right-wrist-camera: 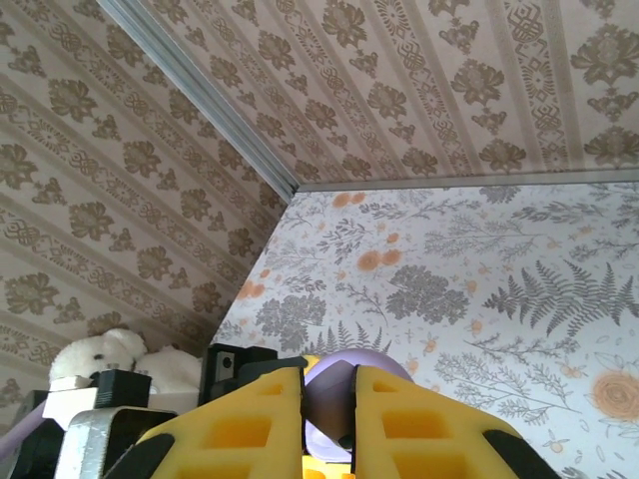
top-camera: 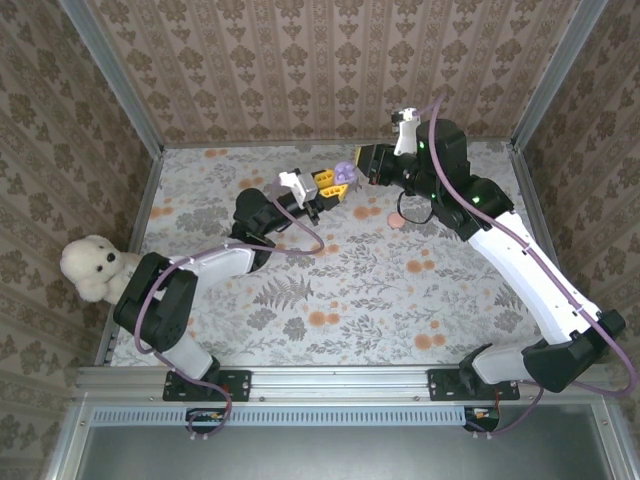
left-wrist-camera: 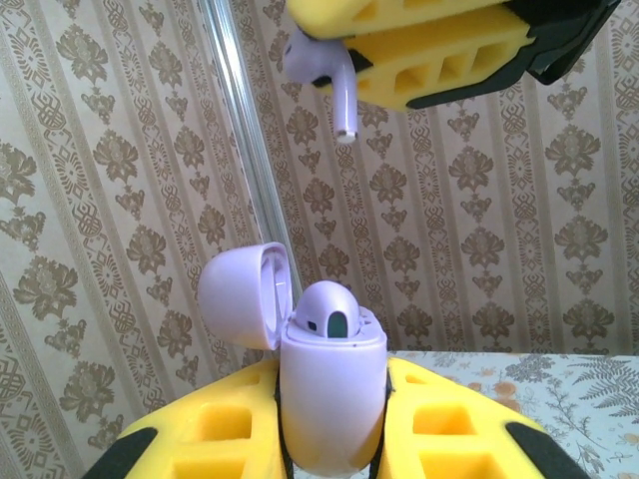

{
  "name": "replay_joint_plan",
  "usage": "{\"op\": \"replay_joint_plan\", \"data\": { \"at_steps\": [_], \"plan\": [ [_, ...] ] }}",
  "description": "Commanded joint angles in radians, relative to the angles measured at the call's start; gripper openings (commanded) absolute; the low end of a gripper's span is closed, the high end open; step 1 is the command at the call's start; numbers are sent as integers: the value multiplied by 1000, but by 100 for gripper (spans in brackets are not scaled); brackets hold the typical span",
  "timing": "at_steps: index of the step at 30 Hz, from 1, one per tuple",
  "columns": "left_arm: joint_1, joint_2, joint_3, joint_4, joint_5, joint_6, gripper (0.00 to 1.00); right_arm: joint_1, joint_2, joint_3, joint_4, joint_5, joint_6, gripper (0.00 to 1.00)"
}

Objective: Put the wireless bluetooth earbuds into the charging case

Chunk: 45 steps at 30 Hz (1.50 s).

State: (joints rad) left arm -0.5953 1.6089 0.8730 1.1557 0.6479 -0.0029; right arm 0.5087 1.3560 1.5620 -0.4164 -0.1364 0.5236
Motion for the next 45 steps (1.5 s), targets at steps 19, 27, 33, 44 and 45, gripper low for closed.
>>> {"op": "replay_joint_plan", "data": {
  "at_steps": [19,27,33,44,45],
  "plan": [
    [-9,19,50,52,-33,-15,0,18,27,-42,50,-31,16,17],
    [-9,19,43,65,-32,-22,0,24,73,-46,51,-32,14,17],
    [-9,13,38,67,-33,-22,0,25,84,-47,49,-31,11,17],
    [-8,13,37,71,-45,-24,0,48,99,-54,24,-33,-28,17],
    [-7,13,36,72,-46,-25,0,52,98,-58,21,-29,-32,17]
  ]
}}
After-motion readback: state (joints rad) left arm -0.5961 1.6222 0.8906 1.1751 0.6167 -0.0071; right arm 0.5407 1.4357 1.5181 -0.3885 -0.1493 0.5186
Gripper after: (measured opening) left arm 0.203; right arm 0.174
